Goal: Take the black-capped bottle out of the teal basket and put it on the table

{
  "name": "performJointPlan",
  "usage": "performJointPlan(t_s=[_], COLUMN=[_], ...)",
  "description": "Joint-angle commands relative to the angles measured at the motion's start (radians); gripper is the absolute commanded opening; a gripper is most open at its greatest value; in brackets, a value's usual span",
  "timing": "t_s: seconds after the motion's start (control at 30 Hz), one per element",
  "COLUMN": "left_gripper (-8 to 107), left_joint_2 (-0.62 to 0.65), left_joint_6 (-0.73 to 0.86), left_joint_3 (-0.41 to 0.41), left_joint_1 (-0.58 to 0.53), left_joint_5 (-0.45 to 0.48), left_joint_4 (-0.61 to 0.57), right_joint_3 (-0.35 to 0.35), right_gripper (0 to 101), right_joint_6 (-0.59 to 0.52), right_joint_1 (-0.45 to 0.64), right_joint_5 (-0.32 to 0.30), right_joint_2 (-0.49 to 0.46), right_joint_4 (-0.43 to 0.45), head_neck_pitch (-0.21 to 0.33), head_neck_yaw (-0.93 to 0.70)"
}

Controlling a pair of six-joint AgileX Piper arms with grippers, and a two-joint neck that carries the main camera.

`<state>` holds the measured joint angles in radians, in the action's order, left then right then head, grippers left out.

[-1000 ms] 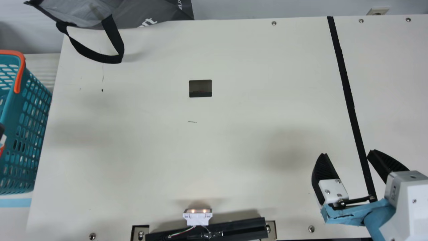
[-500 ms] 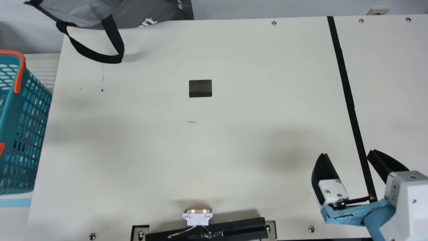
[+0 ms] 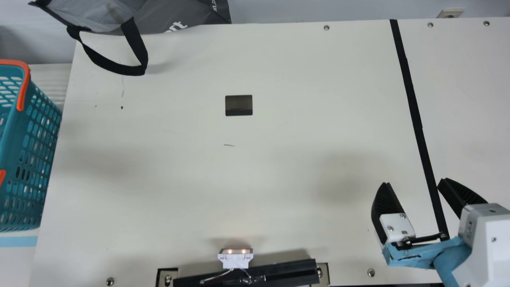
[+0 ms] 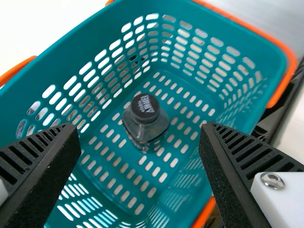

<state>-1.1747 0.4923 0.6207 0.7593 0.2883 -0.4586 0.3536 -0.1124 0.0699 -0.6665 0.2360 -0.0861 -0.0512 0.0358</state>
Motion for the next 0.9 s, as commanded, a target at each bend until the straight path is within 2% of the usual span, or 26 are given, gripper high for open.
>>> performJointPlan(t_s=[0.0,0.47,0.87], left_gripper=[107,107,107], left_joint_2=[-0.024,-0.156,-0.232], left_joint_6=[0.042,0.211,0.35], left_joint_3=[0.003,0.052,0.095], left_joint_1=[0.016,0.102,0.091], left_joint_5=[-0.002,-0.021,0.008], left_joint_4=[-0.026,-0.143,-0.283], right_joint_3=[0.0,0.0,0.0], right_gripper=[91,91,91], right_joint_6=[0.0,0.0,0.0], right_joint_1=[0.0,0.0,0.0], right_joint_5=[0.0,0.0,0.0], right_joint_2=[0.0,0.0,0.0], right_joint_4=[0.0,0.0,0.0], head_neck_pitch=[0.004,0.004,0.004], head_neck_yaw=[-0.008,-0.008,-0.008])
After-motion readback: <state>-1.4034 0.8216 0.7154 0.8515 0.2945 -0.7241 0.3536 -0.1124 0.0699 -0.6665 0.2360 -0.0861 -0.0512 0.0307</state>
